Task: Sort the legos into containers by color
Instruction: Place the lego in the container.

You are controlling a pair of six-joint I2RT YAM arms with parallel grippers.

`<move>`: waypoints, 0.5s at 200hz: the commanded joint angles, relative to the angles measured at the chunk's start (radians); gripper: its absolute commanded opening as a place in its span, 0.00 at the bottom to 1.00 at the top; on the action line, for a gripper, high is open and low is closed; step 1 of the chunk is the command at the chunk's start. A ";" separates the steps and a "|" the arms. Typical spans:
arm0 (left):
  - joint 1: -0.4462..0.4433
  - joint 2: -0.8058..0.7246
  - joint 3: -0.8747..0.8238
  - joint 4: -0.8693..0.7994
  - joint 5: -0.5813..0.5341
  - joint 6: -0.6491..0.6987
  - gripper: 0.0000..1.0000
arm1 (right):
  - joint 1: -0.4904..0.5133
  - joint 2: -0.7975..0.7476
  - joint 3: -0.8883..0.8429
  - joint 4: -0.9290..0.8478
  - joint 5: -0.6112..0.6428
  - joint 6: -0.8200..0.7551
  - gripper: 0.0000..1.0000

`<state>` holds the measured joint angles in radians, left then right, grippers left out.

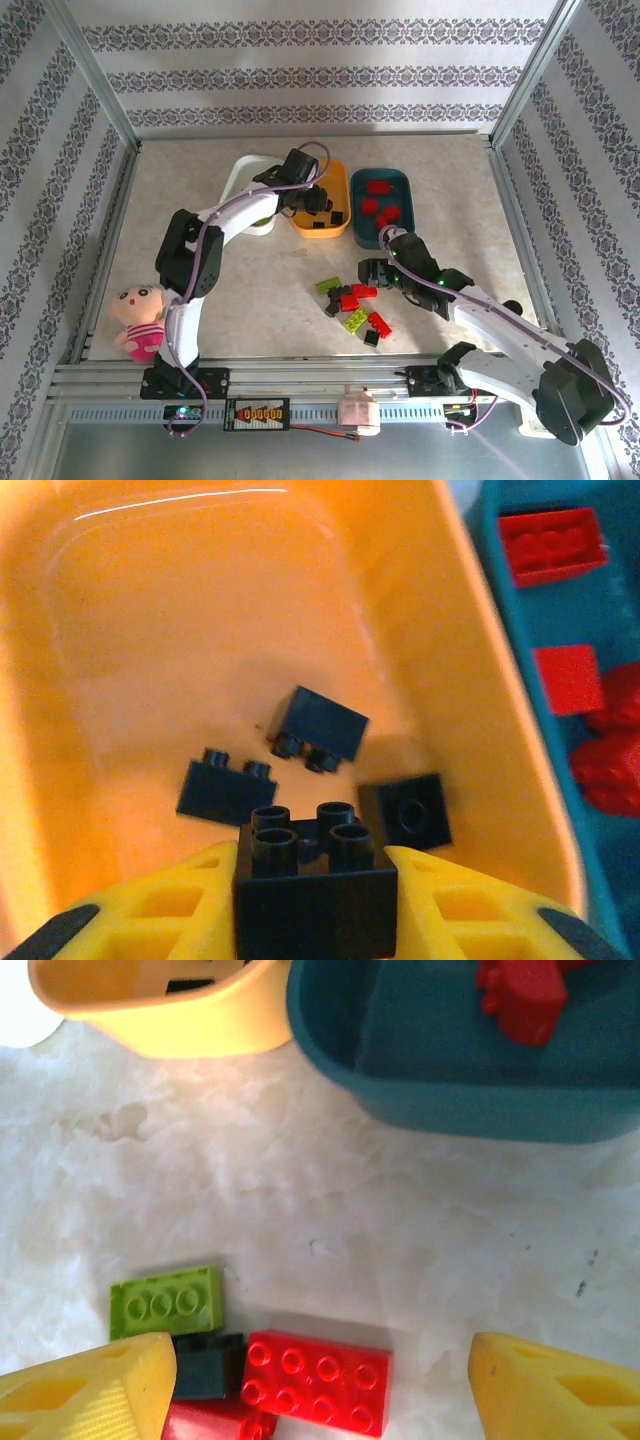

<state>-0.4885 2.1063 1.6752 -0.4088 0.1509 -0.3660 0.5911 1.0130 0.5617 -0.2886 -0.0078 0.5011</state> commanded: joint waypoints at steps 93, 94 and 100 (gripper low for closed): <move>0.025 -0.372 -0.241 0.122 0.149 -0.106 0.81 | 0.292 0.134 0.066 -0.027 -0.064 -0.060 0.61; 0.025 -0.380 -0.251 0.127 0.150 -0.107 0.83 | 0.294 0.137 0.068 -0.027 -0.064 -0.060 0.61; 0.025 -0.441 -0.313 0.149 0.153 -0.119 0.89 | 0.307 0.158 0.079 -0.026 -0.061 -0.064 0.61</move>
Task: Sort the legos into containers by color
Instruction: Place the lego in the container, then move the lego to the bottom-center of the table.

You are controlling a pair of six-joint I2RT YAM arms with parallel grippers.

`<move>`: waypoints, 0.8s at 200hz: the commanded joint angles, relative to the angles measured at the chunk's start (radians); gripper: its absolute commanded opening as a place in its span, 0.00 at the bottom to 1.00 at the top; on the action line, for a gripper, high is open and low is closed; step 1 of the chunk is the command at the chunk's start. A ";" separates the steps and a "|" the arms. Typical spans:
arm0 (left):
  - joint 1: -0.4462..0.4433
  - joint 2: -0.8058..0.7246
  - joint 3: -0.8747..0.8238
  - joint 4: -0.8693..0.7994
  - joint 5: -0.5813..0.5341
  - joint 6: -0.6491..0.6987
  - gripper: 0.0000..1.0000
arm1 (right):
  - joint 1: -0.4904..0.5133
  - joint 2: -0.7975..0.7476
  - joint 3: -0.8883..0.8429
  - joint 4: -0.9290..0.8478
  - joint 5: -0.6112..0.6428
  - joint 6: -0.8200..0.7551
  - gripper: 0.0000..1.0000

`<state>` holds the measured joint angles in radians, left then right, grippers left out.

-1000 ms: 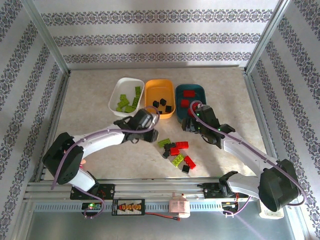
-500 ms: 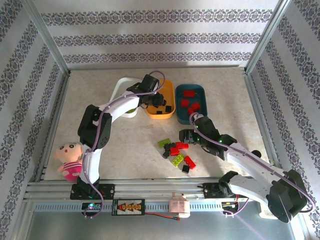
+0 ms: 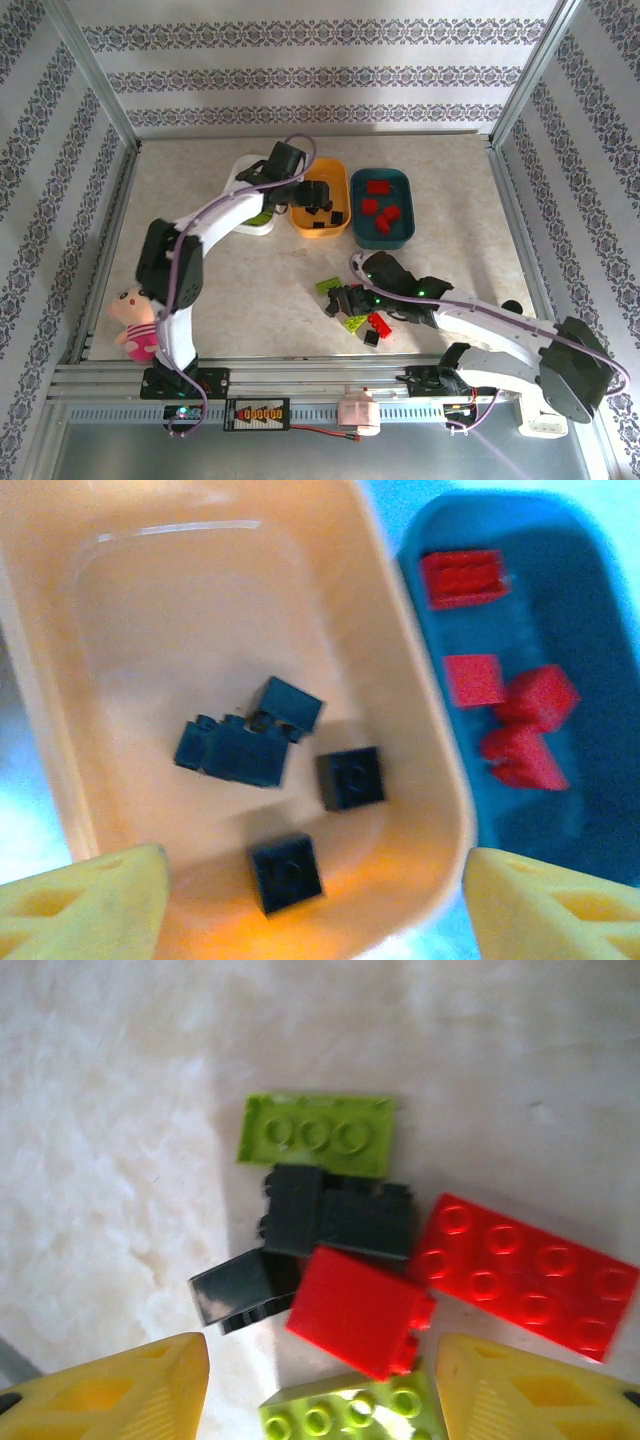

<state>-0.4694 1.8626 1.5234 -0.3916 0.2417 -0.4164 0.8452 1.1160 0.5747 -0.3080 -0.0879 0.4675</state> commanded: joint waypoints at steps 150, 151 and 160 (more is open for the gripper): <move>0.006 -1.099 -0.859 -0.044 -0.200 -0.130 1.00 | 0.224 0.417 0.299 -0.159 0.181 -0.110 0.55; 0.005 -1.100 -0.859 -0.044 -0.200 -0.130 1.00 | 0.224 0.418 0.299 -0.159 0.180 -0.110 0.55; 0.005 -1.105 -0.862 -0.046 -0.202 -0.130 1.00 | 0.231 0.422 0.303 -0.163 0.167 -0.109 0.54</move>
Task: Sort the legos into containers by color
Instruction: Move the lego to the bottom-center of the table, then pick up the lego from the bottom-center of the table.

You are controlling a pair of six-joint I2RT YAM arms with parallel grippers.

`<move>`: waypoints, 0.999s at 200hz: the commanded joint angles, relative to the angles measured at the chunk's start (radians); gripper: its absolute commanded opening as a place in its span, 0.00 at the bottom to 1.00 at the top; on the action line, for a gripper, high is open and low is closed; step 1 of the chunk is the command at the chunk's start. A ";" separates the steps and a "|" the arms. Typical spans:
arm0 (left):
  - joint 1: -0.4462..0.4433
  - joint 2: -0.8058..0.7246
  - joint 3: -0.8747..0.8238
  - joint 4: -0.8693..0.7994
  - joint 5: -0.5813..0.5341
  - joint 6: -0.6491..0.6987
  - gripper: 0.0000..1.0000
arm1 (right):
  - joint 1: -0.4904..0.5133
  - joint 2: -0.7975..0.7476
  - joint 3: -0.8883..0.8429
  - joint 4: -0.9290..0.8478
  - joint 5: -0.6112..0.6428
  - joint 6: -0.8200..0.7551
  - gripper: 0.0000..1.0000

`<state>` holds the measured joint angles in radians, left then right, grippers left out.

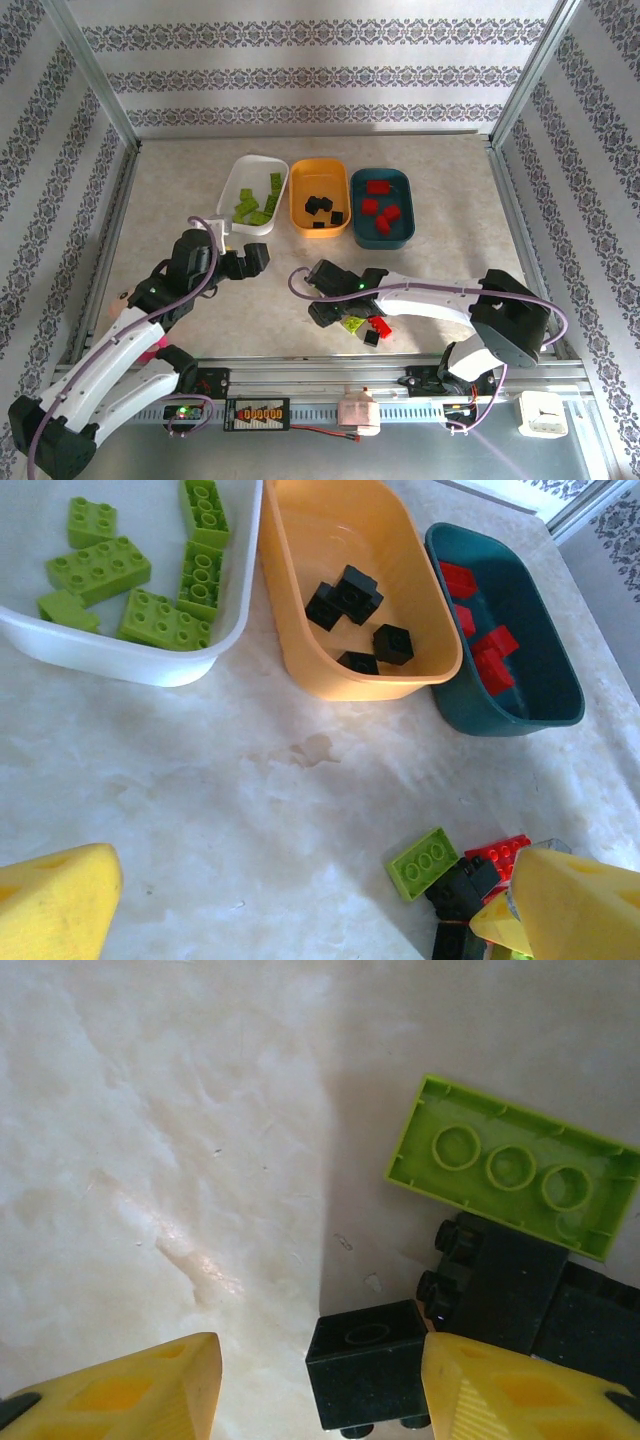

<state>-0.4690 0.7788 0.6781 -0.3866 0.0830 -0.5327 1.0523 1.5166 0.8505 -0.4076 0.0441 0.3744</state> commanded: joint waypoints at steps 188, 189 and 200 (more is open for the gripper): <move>0.007 -0.021 -0.033 -0.064 -0.058 -0.022 1.00 | 0.054 0.109 0.048 -0.058 0.052 -0.037 0.57; 0.007 -0.020 -0.033 -0.064 -0.058 -0.021 1.00 | 0.053 0.110 0.048 -0.057 0.052 -0.037 0.57; 0.007 -0.021 -0.035 -0.063 -0.059 -0.024 1.00 | 0.052 0.123 0.048 -0.046 0.051 -0.039 0.52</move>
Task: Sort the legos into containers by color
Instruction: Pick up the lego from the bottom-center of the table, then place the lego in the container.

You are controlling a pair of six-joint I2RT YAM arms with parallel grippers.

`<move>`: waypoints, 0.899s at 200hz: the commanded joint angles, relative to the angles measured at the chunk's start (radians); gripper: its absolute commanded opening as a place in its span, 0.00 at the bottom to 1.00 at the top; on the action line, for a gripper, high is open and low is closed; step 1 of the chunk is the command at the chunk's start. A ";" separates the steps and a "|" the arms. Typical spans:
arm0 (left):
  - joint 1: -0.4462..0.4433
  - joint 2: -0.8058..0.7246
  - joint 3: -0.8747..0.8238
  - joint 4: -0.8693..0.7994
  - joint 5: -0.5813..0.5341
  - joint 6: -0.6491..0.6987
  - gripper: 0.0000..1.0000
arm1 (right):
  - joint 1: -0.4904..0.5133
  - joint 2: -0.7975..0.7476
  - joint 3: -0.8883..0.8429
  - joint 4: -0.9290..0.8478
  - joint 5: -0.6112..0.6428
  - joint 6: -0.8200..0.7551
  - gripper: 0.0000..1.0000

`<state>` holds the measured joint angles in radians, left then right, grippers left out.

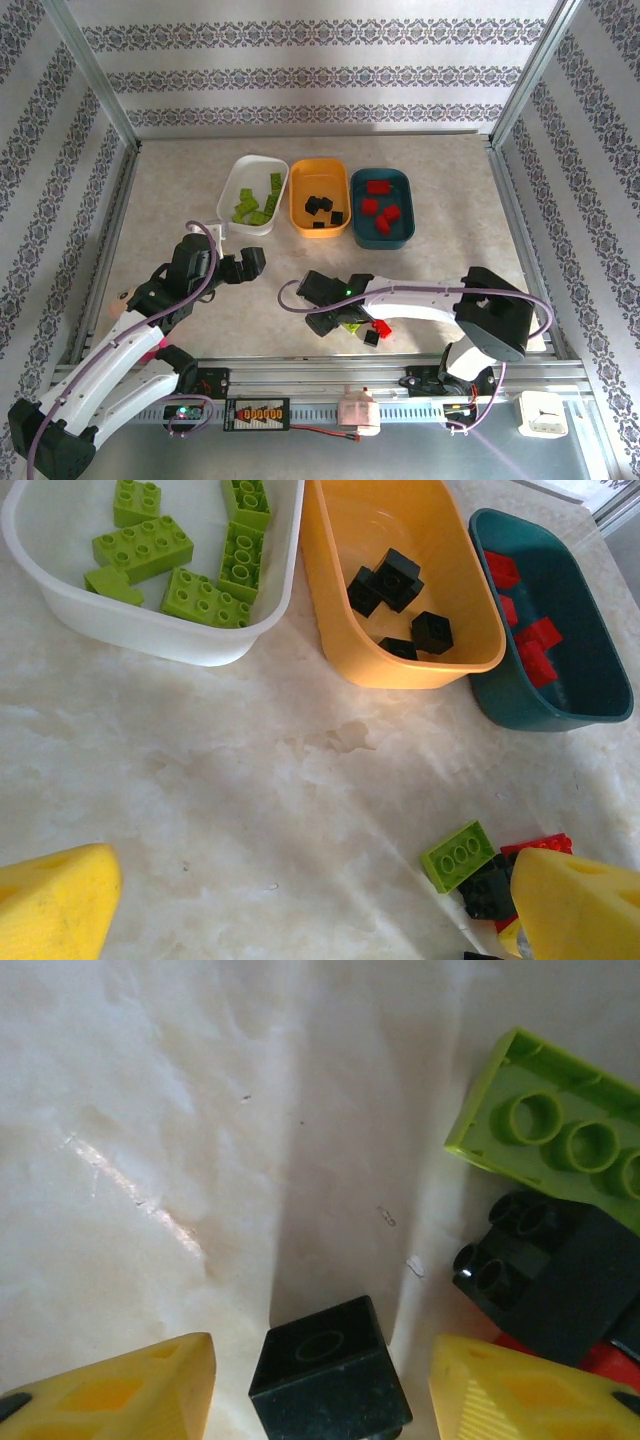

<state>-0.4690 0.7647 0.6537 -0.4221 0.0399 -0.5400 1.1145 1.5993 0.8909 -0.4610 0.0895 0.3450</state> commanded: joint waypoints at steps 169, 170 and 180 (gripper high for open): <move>0.007 0.017 -0.069 0.066 0.056 -0.049 1.00 | -0.460 0.066 0.380 0.133 -0.072 -0.066 0.25; 0.007 0.017 -0.071 0.066 0.057 -0.049 1.00 | -0.462 0.068 0.385 0.133 -0.074 -0.067 0.25; 0.007 0.022 -0.075 0.073 0.071 -0.051 1.00 | -0.480 0.132 0.440 0.130 -0.080 -0.064 0.25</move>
<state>-0.4690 0.7818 0.5934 -0.4053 0.0742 -0.5697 0.6773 1.6081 1.2385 -0.3485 0.0200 0.2844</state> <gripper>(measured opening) 0.996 0.289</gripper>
